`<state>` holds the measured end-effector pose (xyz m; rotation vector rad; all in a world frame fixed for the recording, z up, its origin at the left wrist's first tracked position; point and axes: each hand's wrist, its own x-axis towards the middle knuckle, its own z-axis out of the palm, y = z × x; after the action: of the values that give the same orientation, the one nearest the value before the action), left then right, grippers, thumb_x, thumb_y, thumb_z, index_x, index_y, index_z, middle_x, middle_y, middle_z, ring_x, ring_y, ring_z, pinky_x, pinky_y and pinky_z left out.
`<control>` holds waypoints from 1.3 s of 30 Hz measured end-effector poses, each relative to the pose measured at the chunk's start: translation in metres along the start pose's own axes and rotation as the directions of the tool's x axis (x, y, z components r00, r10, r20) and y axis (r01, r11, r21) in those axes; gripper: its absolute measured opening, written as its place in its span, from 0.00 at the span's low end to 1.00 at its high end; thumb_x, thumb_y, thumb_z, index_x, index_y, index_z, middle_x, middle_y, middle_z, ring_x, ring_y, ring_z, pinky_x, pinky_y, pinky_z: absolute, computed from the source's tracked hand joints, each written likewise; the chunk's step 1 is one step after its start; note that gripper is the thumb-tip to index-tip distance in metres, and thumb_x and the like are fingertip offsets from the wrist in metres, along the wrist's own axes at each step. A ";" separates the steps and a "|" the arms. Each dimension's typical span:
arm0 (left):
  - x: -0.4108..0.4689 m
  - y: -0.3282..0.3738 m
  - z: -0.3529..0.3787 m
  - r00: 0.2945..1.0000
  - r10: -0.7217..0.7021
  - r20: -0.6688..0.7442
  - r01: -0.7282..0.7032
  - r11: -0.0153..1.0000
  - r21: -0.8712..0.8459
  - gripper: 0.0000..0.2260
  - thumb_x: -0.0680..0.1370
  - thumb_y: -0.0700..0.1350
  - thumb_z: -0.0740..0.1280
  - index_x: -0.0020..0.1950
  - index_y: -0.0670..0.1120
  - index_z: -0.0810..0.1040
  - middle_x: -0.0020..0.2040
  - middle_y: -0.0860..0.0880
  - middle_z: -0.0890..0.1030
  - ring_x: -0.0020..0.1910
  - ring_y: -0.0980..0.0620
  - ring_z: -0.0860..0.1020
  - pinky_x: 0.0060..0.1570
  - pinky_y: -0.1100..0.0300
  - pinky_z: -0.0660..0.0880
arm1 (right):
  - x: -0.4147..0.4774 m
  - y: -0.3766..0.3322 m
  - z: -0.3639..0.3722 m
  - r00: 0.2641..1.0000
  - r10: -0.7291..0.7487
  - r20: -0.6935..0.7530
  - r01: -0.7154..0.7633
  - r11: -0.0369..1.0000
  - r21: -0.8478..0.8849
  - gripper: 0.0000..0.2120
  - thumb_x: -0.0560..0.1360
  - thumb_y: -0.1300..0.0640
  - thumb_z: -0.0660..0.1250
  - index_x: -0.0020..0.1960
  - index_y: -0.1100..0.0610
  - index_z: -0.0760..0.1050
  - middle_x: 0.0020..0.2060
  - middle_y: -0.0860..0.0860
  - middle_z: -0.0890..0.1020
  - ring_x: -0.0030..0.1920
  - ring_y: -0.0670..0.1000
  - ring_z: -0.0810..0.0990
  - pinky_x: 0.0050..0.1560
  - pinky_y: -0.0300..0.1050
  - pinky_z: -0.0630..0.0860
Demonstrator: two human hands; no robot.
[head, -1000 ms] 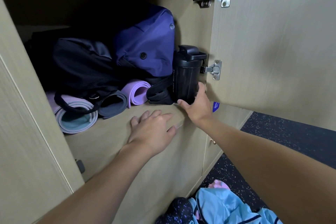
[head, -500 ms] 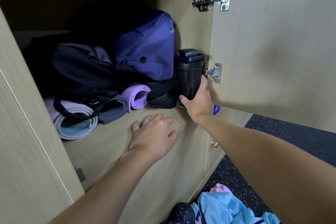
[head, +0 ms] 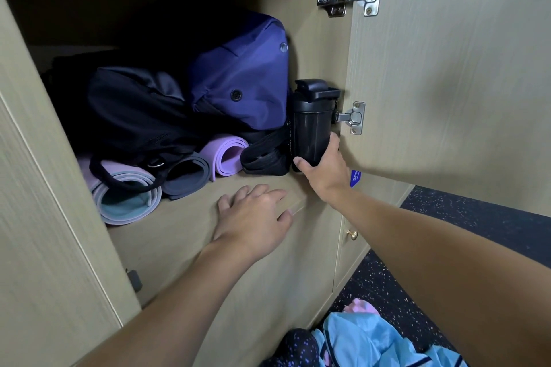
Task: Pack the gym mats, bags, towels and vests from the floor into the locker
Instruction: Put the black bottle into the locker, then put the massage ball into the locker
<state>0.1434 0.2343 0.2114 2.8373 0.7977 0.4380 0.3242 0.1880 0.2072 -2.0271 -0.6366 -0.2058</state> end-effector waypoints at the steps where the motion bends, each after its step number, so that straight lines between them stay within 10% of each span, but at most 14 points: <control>1: 0.000 0.000 0.000 1.000 0.000 0.002 0.000 1.000 0.004 0.21 0.82 0.59 0.57 0.74 0.61 0.67 0.74 0.57 0.67 0.75 0.51 0.61 0.71 0.44 0.54 | -0.001 0.000 0.000 1.000 -0.001 -0.001 0.001 1.000 0.001 0.41 0.72 0.43 0.73 0.75 0.55 0.55 0.64 0.55 0.76 0.64 0.59 0.74 0.65 0.58 0.70; 15: -0.010 0.009 -0.005 0.994 0.103 -0.025 -0.102 0.994 0.038 0.21 0.78 0.56 0.62 0.71 0.55 0.72 0.71 0.52 0.72 0.70 0.48 0.70 0.67 0.49 0.64 | -0.050 0.021 -0.033 0.995 -0.012 0.099 0.006 0.998 0.057 0.37 0.74 0.47 0.73 0.75 0.55 0.57 0.65 0.56 0.72 0.65 0.56 0.72 0.67 0.57 0.69; 22: -0.053 0.038 0.033 0.859 0.511 -0.042 -0.506 0.858 0.095 0.16 0.76 0.50 0.62 0.61 0.48 0.80 0.59 0.48 0.80 0.60 0.44 0.77 0.60 0.50 0.69 | -0.167 0.112 -0.042 0.911 0.133 0.389 -0.134 0.991 -0.024 0.28 0.77 0.54 0.69 0.72 0.58 0.61 0.50 0.54 0.75 0.50 0.52 0.74 0.53 0.45 0.71; 30: -0.106 -0.014 0.161 0.808 0.128 0.575 -0.222 0.970 0.097 0.13 0.76 0.54 0.65 0.55 0.47 0.74 0.53 0.47 0.77 0.55 0.44 0.78 0.50 0.52 0.75 | -0.251 0.185 0.014 0.692 0.244 0.680 -0.266 0.961 -0.073 0.24 0.77 0.54 0.70 0.70 0.55 0.65 0.54 0.48 0.71 0.56 0.51 0.73 0.52 0.37 0.66; 39: -0.129 -0.040 0.224 0.797 0.044 0.603 -0.279 0.912 0.302 0.31 0.73 0.59 0.71 0.70 0.49 0.64 0.66 0.44 0.74 0.64 0.41 0.70 0.64 0.50 0.70 | -0.248 0.199 0.061 0.691 0.283 0.665 -0.352 0.935 -0.032 0.35 0.74 0.56 0.74 0.76 0.57 0.62 0.68 0.55 0.70 0.69 0.54 0.70 0.65 0.37 0.64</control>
<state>0.0911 0.1829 -0.0393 3.1049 0.5426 -0.6414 0.2090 0.0730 -0.0728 -2.0560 -0.6822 0.7879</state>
